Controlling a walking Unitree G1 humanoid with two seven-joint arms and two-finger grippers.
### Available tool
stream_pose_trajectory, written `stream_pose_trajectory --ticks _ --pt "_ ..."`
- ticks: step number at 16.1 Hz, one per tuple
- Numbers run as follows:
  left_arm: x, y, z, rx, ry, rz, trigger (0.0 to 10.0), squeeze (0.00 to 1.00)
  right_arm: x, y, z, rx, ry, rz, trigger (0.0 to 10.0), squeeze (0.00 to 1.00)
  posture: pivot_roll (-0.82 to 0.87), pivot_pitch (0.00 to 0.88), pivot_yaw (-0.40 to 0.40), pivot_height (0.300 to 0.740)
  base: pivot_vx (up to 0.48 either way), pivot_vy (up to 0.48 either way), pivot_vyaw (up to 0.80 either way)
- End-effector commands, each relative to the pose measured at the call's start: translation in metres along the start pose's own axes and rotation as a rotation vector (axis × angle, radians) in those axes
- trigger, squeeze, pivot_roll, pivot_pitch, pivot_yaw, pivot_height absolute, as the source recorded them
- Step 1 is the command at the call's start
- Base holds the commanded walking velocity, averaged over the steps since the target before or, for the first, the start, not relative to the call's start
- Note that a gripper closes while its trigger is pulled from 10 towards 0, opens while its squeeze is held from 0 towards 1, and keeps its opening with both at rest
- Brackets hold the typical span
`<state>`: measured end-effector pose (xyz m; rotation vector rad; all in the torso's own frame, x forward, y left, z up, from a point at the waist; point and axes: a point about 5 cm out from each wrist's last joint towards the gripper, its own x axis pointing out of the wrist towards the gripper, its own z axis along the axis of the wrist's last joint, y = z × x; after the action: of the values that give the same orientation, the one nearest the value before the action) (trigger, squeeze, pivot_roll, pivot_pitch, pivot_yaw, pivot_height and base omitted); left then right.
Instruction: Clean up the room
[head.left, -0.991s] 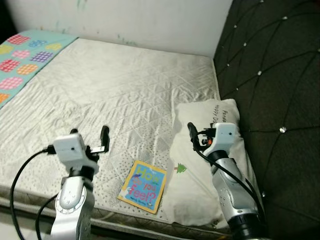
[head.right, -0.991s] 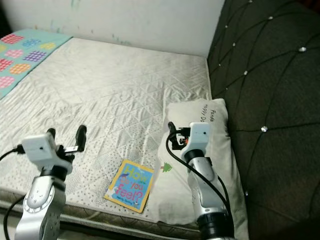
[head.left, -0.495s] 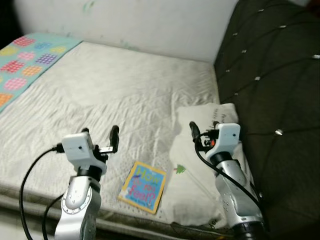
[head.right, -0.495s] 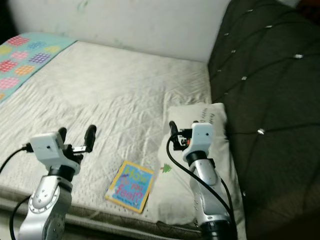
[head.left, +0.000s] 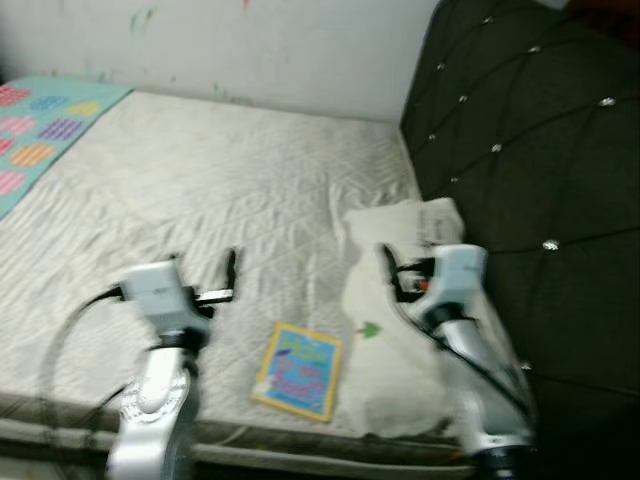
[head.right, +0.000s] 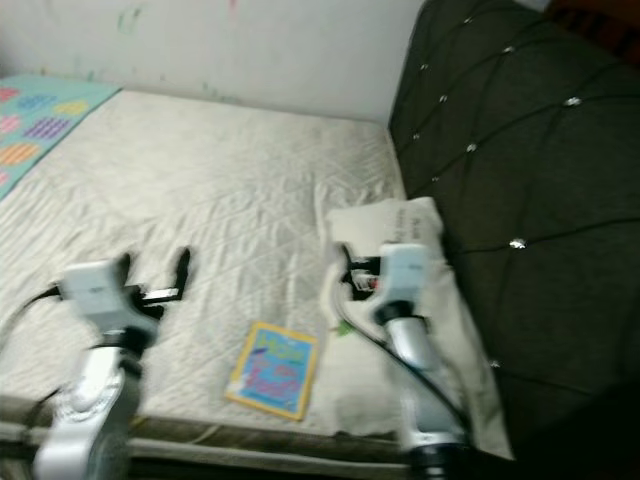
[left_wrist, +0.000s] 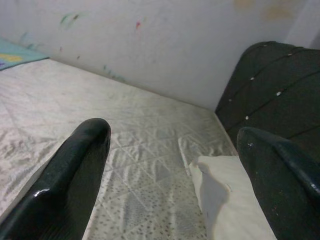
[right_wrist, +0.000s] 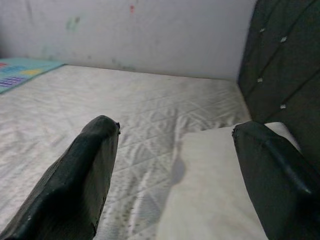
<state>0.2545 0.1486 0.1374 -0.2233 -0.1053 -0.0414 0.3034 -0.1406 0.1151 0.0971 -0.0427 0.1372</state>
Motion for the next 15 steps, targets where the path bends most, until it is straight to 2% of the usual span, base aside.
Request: stream_pose_trajectory --ticks 1,11,15 --pt "0.0001 0.0055 0.0045 0.014 -0.006 0.016 10.0 0.00 0.0022 0.0065 0.0040 0.019 -0.010 0.013 10.0 0.00 0.05 0.027 -0.071 0.740 0.000 0.379 0.00" --pt "0.0023 0.0040 0.0050 0.006 -0.001 0.021 10.0 0.00 0.0030 0.0068 0.0029 0.032 0.012 0.016 10.0 0.00 0.05 0.038 -0.072 0.740 0.000 0.382 0.00" --pt "0.0031 0.0037 0.0045 0.002 0.001 0.022 10.0 0.00 0.0035 0.0066 0.0023 0.038 0.020 0.022 10.0 0.00 0.04 0.039 -0.070 0.740 0.000 0.411 -0.46"
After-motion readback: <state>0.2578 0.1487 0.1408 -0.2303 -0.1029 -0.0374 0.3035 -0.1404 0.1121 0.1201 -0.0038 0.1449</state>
